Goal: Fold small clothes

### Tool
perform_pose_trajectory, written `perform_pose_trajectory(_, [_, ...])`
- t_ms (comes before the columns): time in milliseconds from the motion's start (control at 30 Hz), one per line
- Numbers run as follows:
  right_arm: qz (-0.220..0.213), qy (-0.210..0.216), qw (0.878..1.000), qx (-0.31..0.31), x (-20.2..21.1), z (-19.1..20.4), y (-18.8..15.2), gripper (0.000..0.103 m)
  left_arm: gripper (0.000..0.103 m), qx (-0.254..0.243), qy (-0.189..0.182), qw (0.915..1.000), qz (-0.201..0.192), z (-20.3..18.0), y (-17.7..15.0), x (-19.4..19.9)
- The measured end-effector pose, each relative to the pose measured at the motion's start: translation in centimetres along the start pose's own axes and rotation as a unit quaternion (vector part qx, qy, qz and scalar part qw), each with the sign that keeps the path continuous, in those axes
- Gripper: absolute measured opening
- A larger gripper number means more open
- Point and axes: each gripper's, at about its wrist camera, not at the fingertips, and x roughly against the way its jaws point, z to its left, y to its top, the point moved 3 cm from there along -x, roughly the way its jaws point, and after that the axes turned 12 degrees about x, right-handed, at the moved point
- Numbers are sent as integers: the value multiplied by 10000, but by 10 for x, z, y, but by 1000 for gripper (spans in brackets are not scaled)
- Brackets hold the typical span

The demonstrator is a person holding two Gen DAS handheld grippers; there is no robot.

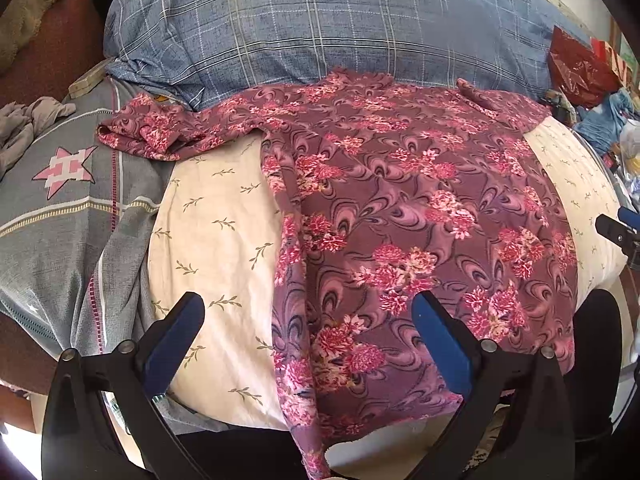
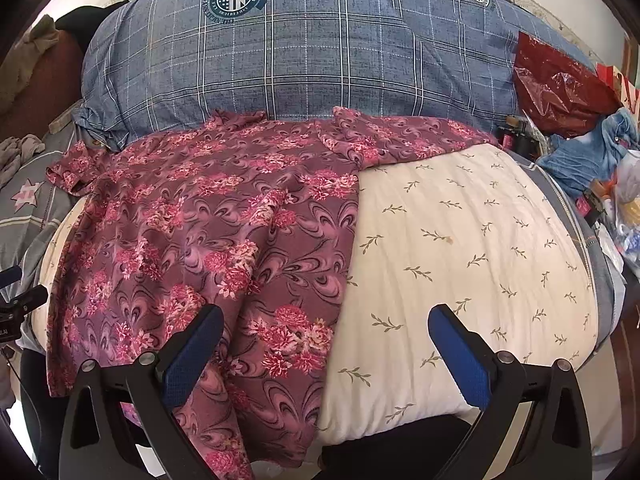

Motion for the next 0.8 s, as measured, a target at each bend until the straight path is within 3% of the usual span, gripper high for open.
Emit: perform_pose_trajectory(800, [14,-146,9999,73,1,-8,-5,102,103,-251,-229,9993,155,-32,6,-8])
